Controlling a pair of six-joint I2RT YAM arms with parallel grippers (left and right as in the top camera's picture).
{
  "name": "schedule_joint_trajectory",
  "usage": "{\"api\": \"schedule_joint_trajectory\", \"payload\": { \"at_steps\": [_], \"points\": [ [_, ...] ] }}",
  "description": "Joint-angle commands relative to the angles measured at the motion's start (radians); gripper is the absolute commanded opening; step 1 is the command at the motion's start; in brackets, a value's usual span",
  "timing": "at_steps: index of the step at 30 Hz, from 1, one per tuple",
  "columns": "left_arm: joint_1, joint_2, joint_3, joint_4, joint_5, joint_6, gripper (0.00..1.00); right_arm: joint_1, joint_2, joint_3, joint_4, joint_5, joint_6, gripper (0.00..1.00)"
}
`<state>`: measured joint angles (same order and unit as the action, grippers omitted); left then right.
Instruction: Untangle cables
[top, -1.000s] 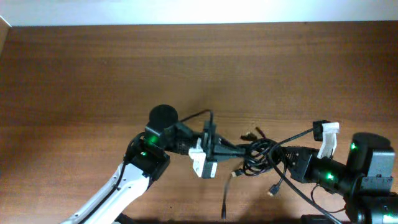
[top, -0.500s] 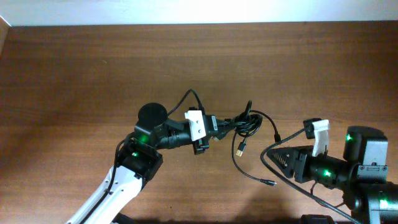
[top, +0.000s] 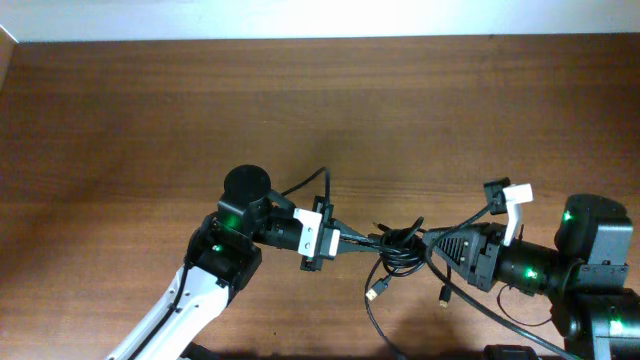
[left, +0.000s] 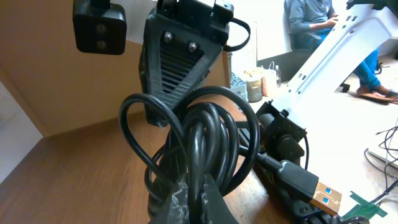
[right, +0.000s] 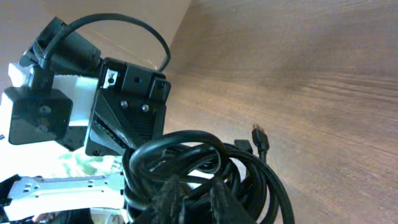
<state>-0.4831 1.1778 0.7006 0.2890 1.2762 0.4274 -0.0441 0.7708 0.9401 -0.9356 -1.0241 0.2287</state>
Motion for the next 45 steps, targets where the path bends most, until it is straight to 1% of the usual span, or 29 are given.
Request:
{"api": "schedule_joint_trajectory", "payload": {
  "at_steps": [1, 2, 4, 5, 7, 8, 9, 10, 11, 12, 14, 15, 17, 19, 20, 21, 22, 23, 24, 26, 29, 31, 32, 35, 39, 41, 42, 43, 45],
  "points": [
    [0.001, -0.019, 0.022, 0.009, 0.018, 0.017, 0.0, -0.002, 0.0, -0.002, -0.003, -0.019, -0.007, 0.17],
    [0.001, -0.019, 0.022, 0.008, 0.019, 0.016, 0.0, -0.002, 0.0, -0.002, -0.003, -0.019, -0.007, 0.27],
    [0.001, -0.019, 0.022, 0.009, 0.028, 0.017, 0.0, -0.002, 0.0, -0.002, 0.007, -0.011, -0.015, 0.56],
    [0.001, -0.019, 0.022, 0.009, 0.042, 0.017, 0.0, -0.002, 0.0, -0.002, 0.023, -0.011, -0.015, 0.63],
    [0.001, -0.019, 0.022, 0.016, 0.063, 0.016, 0.0, -0.002, 0.0, -0.002, 0.043, -0.01, -0.015, 0.63],
    [0.001, -0.019, 0.022, 0.039, 0.063, 0.006, 0.0, -0.002, 0.0, -0.002, 0.035, 0.057, -0.014, 0.63],
    [0.001, -0.019, 0.022, 0.072, 0.063, -0.036, 0.0, -0.002, 0.0, -0.002, 0.025, 0.121, -0.013, 0.63],
    [0.002, -0.019, 0.022, 0.148, 0.058, -0.137, 0.0, -0.002, 0.0, -0.002, 0.0, 0.206, -0.01, 0.63],
    [0.002, -0.019, 0.022, 0.267, -0.033, -0.305, 0.0, -0.002, 0.0, -0.002, -0.016, 0.26, -0.01, 0.63],
    [0.002, -0.019, 0.022, 0.307, -0.158, -0.387, 0.0, -0.002, 0.0, -0.002, -0.018, 0.277, -0.011, 0.63],
    [0.022, -0.019, 0.022, 0.3, -0.394, -0.559, 0.0, -0.002, 0.0, -0.002, -0.019, 0.272, -0.011, 0.64],
    [0.044, -0.019, 0.022, 0.3, -0.436, -0.618, 0.0, -0.002, 0.0, -0.002, -0.026, 0.269, -0.012, 0.64],
    [0.092, -0.019, 0.022, 0.297, -0.455, -0.649, 0.0, -0.002, 0.0, -0.002, -0.032, 0.265, -0.014, 0.64],
    [0.14, -0.019, 0.022, 0.294, -0.492, -0.747, 0.0, -0.002, 0.0, -0.002, -0.03, 0.209, -0.014, 0.64],
    [0.144, -0.019, 0.022, 0.294, -0.5, -0.759, 0.0, -0.002, 0.0, -0.002, -0.024, 0.163, -0.03, 0.64],
    [0.144, -0.019, 0.022, 0.301, -0.515, -0.809, 0.0, -0.002, 0.0, -0.002, -0.02, 0.076, -0.125, 0.64],
    [0.144, -0.019, 0.022, 0.315, -0.513, -0.877, 0.0, -0.002, 0.0, -0.002, -0.02, -0.003, -0.228, 0.64],
    [0.143, -0.019, 0.022, 0.379, -0.492, -1.023, 0.0, -0.002, 0.0, -0.002, -0.018, -0.02, -0.313, 0.65],
    [0.137, -0.019, 0.022, 0.426, -0.47, -1.076, 0.0, -0.002, 0.0, -0.002, -0.013, -0.02, -0.368, 0.68],
    [0.119, -0.019, 0.022, 0.446, -0.49, -1.172, 0.0, -0.002, 0.0, -0.002, 0.027, -0.02, -0.39, 0.75],
    [0.114, -0.019, 0.022, 0.444, -0.564, -1.404, 0.0, -0.002, 0.011, -0.002, 0.117, -0.05, -0.389, 0.75],
    [0.113, -0.019, 0.022, 0.444, -0.59, -1.547, 0.0, -0.001, 0.068, -0.002, 0.155, -0.056, -0.389, 0.83],
    [0.113, -0.019, 0.022, 0.444, -0.591, -1.567, 0.0, -0.001, 0.103, -0.002, 0.156, -0.096, -0.389, 0.88],
    [0.111, -0.019, 0.022, 0.429, -0.6, -1.567, 0.0, 0.002, 0.232, -0.002, 0.159, -0.199, -0.391, 0.87],
    [0.11, -0.019, 0.022, 0.408, -0.612, -1.567, 0.0, 0.2, 0.326, -0.002, 0.262, -0.187, -0.435, 0.88],
    [0.11, -0.019, 0.022, 0.406, -0.607, -1.567, 0.0, 0.285, 0.351, -0.002, 0.286, -0.114, -0.434, 0.83],
    [0.11, -0.019, 0.022, 0.405, -0.602, -1.567, 0.0, 0.311, 0.362, -0.002, 0.286, -0.085, -0.434, 0.74],
    [0.11, -0.019, 0.022, 0.405, -0.6, -1.566, 0.0, 0.321, 0.375, -0.002, 0.286, -0.085, -0.431, 0.4],
    [0.11, -0.019, 0.022, 0.376, -0.604, -1.563, 0.0, 0.319, 0.381, -0.002, 0.28, -0.085, -0.43, 0.1]
  ]
}}
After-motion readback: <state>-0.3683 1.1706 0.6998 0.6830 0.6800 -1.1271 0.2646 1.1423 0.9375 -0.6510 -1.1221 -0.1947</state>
